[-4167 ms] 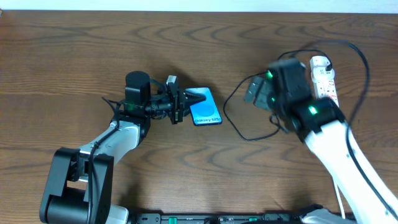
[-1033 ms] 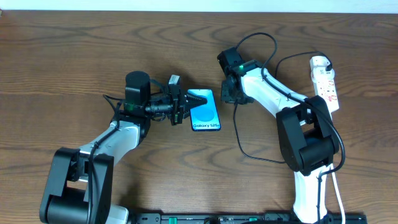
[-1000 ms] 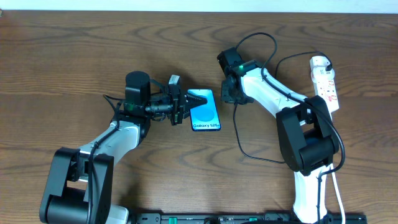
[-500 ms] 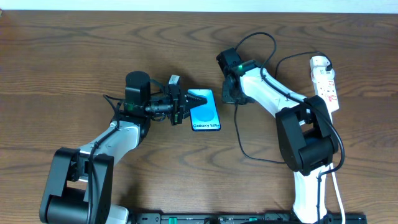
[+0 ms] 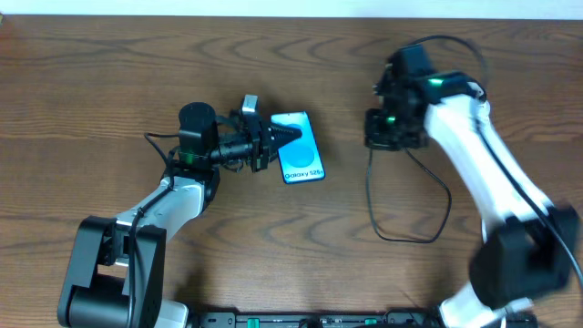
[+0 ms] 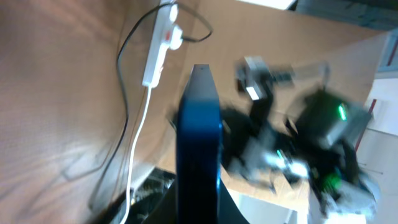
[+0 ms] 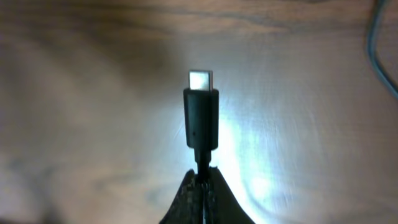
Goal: Plug charger to phone and switch on socket
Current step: 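Grasp the USB-C cable end with the right gripper and lift it, then carry the cable plug with the right gripper to the phone's bottom port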
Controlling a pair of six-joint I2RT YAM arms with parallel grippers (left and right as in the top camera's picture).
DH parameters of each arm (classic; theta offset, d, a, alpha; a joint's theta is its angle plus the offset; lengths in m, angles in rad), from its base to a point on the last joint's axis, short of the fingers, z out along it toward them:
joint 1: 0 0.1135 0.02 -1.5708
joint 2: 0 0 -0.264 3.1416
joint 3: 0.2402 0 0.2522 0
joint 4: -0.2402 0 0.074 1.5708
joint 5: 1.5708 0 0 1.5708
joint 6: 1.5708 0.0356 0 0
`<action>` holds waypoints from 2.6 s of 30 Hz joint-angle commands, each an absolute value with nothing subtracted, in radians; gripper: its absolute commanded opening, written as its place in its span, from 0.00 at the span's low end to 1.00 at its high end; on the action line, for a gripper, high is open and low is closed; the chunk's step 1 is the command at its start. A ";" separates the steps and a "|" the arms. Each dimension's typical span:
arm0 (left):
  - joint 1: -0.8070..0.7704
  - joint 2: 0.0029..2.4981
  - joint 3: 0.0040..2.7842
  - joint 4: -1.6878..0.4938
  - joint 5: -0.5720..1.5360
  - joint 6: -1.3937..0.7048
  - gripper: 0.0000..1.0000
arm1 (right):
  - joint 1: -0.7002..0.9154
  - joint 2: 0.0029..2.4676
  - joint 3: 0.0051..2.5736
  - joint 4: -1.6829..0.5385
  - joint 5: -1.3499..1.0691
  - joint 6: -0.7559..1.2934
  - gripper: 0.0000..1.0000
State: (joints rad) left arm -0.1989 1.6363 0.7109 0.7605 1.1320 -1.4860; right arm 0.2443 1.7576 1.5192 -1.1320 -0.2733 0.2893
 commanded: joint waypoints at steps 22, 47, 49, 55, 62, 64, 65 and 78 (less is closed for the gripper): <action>-0.195 1.638 0.736 0.863 0.985 -1.387 0.07 | 0.667 1.298 1.147 -0.997 -0.439 0.326 0.01; -0.196 1.638 0.736 0.863 1.055 -1.354 0.07 | 0.694 1.345 1.147 -0.938 -0.405 0.460 0.01; -0.196 1.638 0.736 0.865 1.062 -1.354 0.07 | 0.694 1.347 1.147 -0.923 -0.419 0.461 0.01; -0.196 1.638 0.736 0.961 1.093 -1.354 0.07 | 0.686 1.347 1.147 -0.908 -0.419 0.495 0.01; -0.196 1.638 0.736 0.979 1.117 -1.354 0.07 | 0.686 1.347 1.147 -0.899 -0.425 0.493 0.01; -0.196 1.638 0.736 0.979 1.118 -1.349 0.08 | 0.686 1.347 1.147 -0.896 -0.426 0.493 0.01; -0.196 1.638 0.736 0.979 1.119 -1.340 0.07 | 0.686 1.347 1.147 -0.893 -0.425 0.493 0.01; -0.196 1.638 0.736 0.979 1.139 -1.339 0.07 | 0.686 1.347 1.147 -0.874 -0.418 0.493 0.01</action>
State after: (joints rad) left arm -0.1989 1.6371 0.7124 0.9665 1.0985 -1.3563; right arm 0.6857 1.3422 1.1484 -0.8776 -0.4118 0.4862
